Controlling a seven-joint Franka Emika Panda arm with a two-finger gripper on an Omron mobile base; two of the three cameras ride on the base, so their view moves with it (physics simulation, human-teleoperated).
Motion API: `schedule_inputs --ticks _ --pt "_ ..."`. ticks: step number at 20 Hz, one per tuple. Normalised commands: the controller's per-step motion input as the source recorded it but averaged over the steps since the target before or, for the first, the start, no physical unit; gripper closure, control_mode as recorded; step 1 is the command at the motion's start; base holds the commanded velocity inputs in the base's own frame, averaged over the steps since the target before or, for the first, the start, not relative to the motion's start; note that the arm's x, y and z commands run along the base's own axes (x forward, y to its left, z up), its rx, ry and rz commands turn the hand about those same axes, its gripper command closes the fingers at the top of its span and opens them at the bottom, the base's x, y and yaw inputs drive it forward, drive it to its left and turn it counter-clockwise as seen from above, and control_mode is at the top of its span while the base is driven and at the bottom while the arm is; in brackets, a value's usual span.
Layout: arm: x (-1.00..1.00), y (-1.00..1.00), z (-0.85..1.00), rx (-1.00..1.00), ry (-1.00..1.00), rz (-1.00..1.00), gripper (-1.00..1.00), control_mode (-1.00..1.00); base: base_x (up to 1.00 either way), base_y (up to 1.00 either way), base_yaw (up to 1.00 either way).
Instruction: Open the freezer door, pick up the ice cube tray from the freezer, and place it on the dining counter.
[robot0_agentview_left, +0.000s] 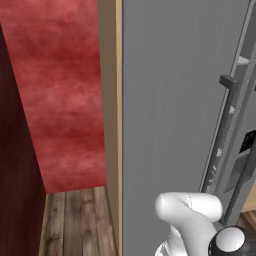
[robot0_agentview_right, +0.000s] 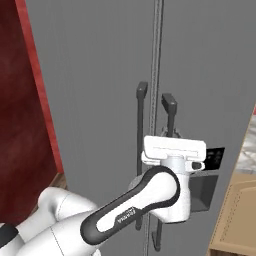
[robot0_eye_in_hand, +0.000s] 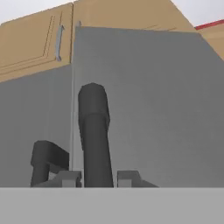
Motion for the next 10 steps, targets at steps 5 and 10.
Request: schedule_inputs --ticks 5,10 --pt "-0.75 -0.42 0.25 0.0 0.15 -0.11 1.0 -1.0 0.0 0.0 0.0" --pt "-0.7 -0.35 0.19 0.0 0.16 -0.13 1.0 -1.0 0.0 0.0 0.0"
